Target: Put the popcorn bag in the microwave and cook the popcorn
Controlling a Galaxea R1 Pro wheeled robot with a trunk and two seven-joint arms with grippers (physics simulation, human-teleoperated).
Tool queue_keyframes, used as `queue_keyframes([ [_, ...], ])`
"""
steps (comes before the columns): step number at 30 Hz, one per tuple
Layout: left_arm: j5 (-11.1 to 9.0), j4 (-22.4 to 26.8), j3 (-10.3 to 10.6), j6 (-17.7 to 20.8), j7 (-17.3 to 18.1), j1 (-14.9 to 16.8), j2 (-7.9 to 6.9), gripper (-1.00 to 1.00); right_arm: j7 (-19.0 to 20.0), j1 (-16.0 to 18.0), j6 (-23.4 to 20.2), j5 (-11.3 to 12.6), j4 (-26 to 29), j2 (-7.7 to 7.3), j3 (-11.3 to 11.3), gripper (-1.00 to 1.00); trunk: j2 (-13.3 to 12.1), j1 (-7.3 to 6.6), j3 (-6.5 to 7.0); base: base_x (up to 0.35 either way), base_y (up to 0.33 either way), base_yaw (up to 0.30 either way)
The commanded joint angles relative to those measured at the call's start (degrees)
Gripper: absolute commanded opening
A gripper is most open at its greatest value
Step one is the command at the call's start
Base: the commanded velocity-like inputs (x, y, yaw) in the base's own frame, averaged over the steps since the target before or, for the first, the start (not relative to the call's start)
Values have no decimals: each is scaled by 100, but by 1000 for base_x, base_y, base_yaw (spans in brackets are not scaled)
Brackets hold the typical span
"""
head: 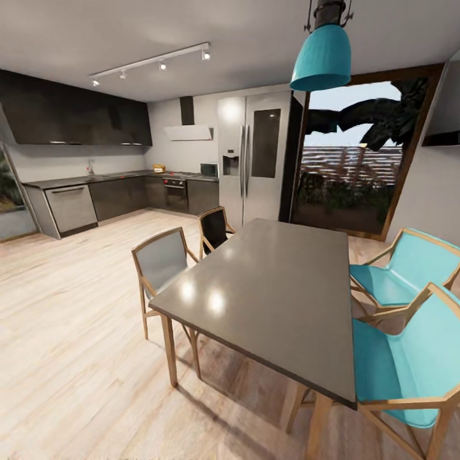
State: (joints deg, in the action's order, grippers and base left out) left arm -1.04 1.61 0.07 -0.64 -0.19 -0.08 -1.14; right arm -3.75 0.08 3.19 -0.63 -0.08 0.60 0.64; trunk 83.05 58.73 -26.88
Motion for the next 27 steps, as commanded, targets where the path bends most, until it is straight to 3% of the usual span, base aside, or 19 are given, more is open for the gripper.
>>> queue_keyframes([
  [1, -11, 6, 2, -7, -2, 1, 0, 100, -21, 1, 15, -7, -1, 2, 6, 100, 2, 0, -4, 0, 0, 300],
  [25, -11, 6, 2, -7, -4, -1, 1, 100, -20, 0, 15, -10, -1, 2, 30, 100, 2, 0, -4, 0, 0, 300],
  [27, -11, 6, 2, -7, -4, -1, 1, 100, -21, 0, 20, -12, -1, -2, 113, 100, 2, 0, -4, 0, 0, 300],
])
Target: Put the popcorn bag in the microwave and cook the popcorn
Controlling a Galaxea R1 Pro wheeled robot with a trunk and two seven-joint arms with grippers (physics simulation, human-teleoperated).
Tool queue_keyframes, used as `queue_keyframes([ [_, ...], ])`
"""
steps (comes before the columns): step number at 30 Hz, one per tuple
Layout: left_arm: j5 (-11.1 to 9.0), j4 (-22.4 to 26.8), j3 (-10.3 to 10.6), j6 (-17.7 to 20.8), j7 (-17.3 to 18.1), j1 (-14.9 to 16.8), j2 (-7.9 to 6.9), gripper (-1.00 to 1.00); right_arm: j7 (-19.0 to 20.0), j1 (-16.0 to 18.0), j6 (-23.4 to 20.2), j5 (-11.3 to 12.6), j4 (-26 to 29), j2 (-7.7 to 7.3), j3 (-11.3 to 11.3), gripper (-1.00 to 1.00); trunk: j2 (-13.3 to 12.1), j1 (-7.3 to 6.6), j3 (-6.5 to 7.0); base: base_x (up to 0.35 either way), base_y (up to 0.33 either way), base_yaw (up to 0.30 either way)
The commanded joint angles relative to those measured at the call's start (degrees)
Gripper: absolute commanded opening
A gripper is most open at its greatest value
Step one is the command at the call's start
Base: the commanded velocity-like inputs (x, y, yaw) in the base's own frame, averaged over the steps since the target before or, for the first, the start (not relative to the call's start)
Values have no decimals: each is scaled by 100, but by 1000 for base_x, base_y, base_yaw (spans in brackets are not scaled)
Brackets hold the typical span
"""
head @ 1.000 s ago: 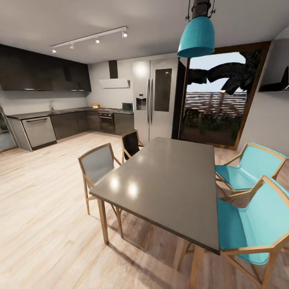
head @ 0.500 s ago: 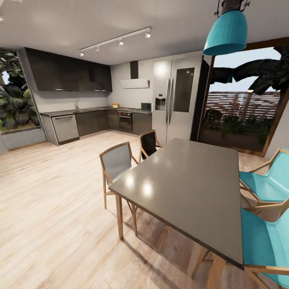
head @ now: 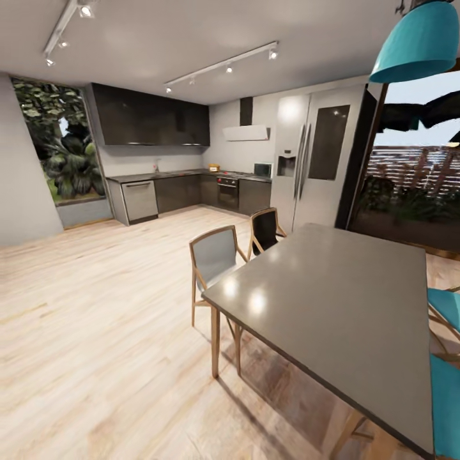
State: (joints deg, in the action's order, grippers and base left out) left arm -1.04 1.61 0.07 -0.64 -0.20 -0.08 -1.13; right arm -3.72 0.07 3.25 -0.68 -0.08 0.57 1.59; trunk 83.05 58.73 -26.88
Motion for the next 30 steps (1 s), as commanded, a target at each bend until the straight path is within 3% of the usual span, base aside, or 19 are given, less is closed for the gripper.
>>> queue_keyframes([
  [1, -11, 6, 2, -7, -1, -1, -1, 100, -23, 1, 16, -9, -1, 0, 113, 100, 2, 0, -4, 0, 0, 300],
  [3, -11, 6, 2, -7, 0, 1, 1, 100, -27, 2, 24, -10, -1, -24, 282, 100, 2, 0, -4, 0, 0, 300],
  [5, -11, 6, 2, -7, -3, -1, -1, 100, -24, 2, 26, 2, -1, -76, 309, 100, 2, 0, -4, 0, 0, 300],
  [25, -4, 6, 6, -7, -1, -1, -1, 100, -5, 2, 18, -28, 8, -68, 324, 100, 2, 0, -4, 0, 0, 300],
  [30, -19, 259, -18, -137, 2, -1, 30, 100, -6, 2, 10, -28, 8, -55, 335, 100, 2, 0, -4, 0, 0, 300],
])
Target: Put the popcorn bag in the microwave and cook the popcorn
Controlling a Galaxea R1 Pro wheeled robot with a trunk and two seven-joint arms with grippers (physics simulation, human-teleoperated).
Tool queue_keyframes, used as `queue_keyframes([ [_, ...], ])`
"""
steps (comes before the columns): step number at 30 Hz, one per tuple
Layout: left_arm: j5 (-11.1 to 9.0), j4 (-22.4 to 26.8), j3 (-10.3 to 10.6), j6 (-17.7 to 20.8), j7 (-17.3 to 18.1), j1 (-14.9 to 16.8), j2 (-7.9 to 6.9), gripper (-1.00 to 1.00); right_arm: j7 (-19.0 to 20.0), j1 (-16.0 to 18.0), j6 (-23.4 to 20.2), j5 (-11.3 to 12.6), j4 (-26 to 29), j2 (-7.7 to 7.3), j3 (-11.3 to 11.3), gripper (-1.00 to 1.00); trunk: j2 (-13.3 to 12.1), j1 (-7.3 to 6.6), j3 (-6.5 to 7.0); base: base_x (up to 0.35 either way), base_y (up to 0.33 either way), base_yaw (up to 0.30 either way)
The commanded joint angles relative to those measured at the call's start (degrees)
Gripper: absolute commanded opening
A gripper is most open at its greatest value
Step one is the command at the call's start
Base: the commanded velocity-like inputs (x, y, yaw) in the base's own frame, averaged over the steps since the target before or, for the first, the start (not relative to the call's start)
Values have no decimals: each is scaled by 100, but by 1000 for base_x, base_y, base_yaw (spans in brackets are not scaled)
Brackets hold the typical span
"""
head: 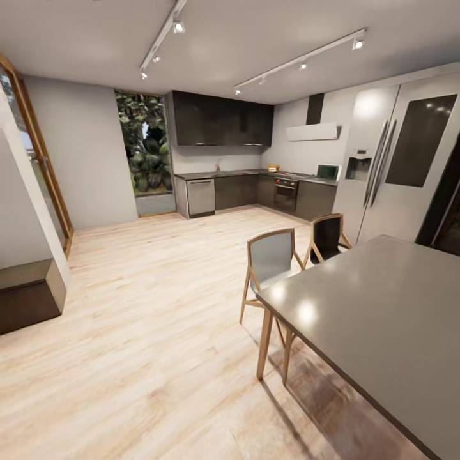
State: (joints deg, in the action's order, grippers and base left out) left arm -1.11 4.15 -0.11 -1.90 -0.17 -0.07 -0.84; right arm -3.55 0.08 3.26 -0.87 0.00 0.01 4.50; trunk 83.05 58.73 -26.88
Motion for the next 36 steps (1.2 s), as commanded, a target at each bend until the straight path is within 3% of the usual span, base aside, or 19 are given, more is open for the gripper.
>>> queue_keyframes([
  [1, -9, 10, -3, -24, -1, -1, 29, 100, -22, 1, 9, -9, 0, 3, 46, 100, 3, 0, -5, 0, 0, 300],
  [7, -51, 43, -44, -47, 25, -1, 101, 100, -23, 1, 16, -12, 0, 17, 75, 100, 3, 0, -5, 0, 0, 300],
  [9, -201, 43, -49, -47, 26, -1, 101, 100, -29, -1, 17, -13, 0, 32, 185, 100, 3, 0, -5, 0, 0, 300],
  [10, -321, 39, -49, -48, 26, -1, 100, 100, -30, 0, 17, -12, 0, 39, 276, 100, 3, 0, -5, 0, 0, 300],
  [11, -668, 31, -43, -48, 26, -1, 96, 100, -31, 0, 17, -10, 0, 46, 548, 100, 3, 0, -5, 0, 0, 300],
  [14, -1239, 13, -31, -40, 26, -1, 80, 100, -31, 1, 17, -8, 0, 57, 926, 100, 3, 0, -5, 0, 0, 300],
  [16, -1371, 9, -28, -39, 26, -1, 77, 100, -31, 1, 17, -3, 0, 59, 988, 100, 3, 0, -5, 0, 0, 300],
  [29, -1445, -2, -33, -39, -27, -1, 89, 100, -25, 1, 12, -1, 0, 62, 1013, 100, 3, 0, -5, 9, 0, 300],
  [36, -1464, -10, -33, 41, -29, -1, 68, 100, -33, 1, 25, -6, 0, 60, 1061, 100, 3, 0, -7, 278, 0, 125],
])
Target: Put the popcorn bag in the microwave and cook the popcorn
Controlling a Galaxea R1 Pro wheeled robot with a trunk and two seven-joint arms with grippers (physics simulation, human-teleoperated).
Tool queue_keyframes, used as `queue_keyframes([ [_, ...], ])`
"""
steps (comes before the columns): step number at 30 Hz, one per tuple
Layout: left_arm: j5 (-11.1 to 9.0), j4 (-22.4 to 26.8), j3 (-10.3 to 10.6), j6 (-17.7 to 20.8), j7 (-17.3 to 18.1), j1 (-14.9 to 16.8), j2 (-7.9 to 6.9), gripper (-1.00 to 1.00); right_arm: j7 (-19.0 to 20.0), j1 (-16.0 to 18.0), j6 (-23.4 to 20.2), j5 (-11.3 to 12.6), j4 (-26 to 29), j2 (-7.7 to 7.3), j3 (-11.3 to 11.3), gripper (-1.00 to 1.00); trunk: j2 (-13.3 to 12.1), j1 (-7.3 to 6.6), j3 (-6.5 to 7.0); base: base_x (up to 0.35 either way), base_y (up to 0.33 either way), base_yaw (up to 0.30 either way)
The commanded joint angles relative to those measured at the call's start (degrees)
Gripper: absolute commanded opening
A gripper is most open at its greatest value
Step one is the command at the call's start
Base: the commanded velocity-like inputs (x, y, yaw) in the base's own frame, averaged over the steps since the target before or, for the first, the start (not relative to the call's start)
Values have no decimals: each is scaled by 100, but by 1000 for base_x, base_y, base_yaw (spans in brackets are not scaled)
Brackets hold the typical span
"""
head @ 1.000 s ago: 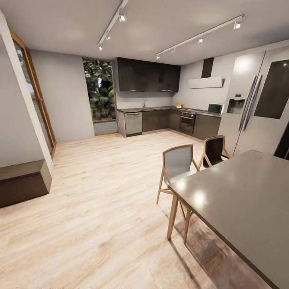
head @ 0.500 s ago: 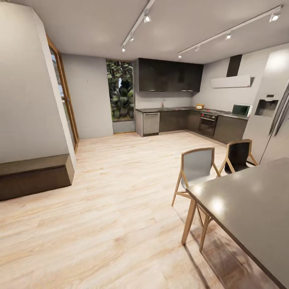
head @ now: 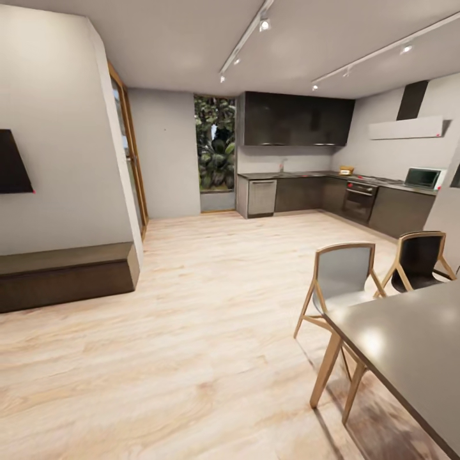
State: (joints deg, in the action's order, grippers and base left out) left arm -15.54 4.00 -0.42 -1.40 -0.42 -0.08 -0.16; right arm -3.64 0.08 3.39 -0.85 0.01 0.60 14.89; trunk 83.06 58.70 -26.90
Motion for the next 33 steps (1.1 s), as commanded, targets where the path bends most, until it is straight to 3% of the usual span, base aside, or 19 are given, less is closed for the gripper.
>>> queue_keyframes([
  [1, -25, 5, -1, 3, -6, -1, 0, 100, -25, 1, 15, -6, -1, 1, 22, 100, 2, 3, -4, 320, 0, 11],
  [9, -28, 5, -1, 237, -11, -1, -9, 100, -23, 1, 94, -12, -1, 1, 30, 100, 2, 3, -5, 325, 0, 2],
  [16, -28, 5, -1, 247, -11, -1, -10, 100, -8, 1, 85, -6, -1, 7, 18, 100, 2, 3, -5, 326, 0, 18],
  [24, -28, 5, -1, 246, -11, 1, -2, 100, -14, 1, 89, -3, -1, 1, 24, 100, 2, 3, -5, 326, 0, 222],
  [33, -28, 5, -1, 246, -11, -1, -1, 100, -15, 1, 91, -12, -1, 1, 31, 100, 2, 3, -5, 326, 0, 21],
])
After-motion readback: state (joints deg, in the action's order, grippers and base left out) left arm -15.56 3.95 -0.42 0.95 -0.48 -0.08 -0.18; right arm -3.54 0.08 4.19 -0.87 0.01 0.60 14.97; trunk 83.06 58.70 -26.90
